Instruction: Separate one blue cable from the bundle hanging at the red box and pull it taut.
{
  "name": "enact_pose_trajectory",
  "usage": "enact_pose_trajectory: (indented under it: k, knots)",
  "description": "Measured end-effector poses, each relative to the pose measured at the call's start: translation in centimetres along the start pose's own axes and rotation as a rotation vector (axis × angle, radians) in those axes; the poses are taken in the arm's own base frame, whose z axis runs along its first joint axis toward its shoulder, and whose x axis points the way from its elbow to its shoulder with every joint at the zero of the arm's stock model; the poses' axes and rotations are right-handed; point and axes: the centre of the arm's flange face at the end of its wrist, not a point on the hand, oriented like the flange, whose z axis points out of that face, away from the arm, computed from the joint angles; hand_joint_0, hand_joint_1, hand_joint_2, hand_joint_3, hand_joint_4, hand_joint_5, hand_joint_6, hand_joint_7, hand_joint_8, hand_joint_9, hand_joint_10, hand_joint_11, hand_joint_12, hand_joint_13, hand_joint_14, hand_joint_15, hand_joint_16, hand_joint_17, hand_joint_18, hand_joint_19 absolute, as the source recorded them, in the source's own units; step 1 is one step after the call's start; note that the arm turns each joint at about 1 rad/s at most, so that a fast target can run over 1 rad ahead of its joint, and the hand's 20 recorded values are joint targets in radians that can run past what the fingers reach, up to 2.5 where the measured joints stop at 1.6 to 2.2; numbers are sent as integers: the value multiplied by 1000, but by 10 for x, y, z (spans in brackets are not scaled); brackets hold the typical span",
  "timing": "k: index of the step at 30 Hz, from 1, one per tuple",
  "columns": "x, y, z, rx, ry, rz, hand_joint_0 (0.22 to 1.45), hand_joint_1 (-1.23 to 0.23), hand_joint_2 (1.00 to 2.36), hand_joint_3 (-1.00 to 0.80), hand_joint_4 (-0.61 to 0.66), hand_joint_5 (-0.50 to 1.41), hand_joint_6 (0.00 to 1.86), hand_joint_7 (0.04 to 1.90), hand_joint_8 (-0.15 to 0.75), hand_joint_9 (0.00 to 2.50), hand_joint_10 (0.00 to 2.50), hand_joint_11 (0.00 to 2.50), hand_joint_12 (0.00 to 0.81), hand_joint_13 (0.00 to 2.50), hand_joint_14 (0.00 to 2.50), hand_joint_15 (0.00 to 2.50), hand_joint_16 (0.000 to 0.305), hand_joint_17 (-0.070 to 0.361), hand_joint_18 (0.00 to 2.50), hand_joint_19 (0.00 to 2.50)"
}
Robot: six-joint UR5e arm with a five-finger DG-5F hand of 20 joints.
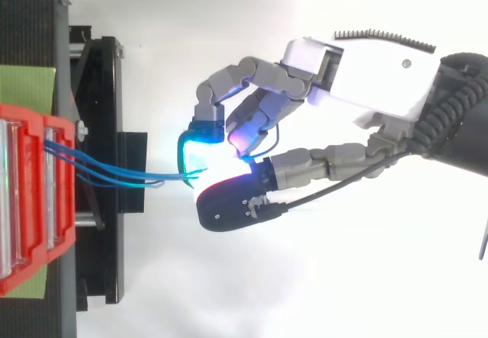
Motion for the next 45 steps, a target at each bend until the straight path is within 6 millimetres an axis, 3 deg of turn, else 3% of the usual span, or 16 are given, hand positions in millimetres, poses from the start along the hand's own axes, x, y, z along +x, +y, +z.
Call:
enact_pose_trajectory:
  k: [8,13,15,20,27,39,45]
  knots:
    - [-1,0,0,1,0,0,699,-829,1000,-500,73,-208,871,1066,273,1021,25,1263,383,746,27,717,53,118,515,496]
    - [-3,-1,-1,9,1,1,678,-836,1000,-500,117,-198,863,1085,276,1026,26,1248,382,735,25,701,52,118,515,488]
    - [-4,1,-2,14,3,1,593,-798,1000,-500,125,-196,863,1079,277,1029,25,1252,384,735,26,697,53,118,516,506]
    - [-10,8,-7,26,4,-7,530,-715,1000,-500,136,-195,862,1058,295,1061,23,1245,397,751,26,697,55,124,533,506]
    - [-18,14,-13,50,4,-22,610,-622,1000,-500,116,-189,853,1089,285,1078,27,1261,387,761,26,702,52,117,530,518]
    - [-18,14,-13,52,4,-24,652,-788,1025,-220,23,-196,893,1230,288,1075,28,1261,389,754,26,701,52,117,533,526]
    - [-18,14,-13,53,1,-24,721,-856,1020,-296,17,-214,909,1237,284,1036,26,1249,385,732,27,692,52,117,528,493]
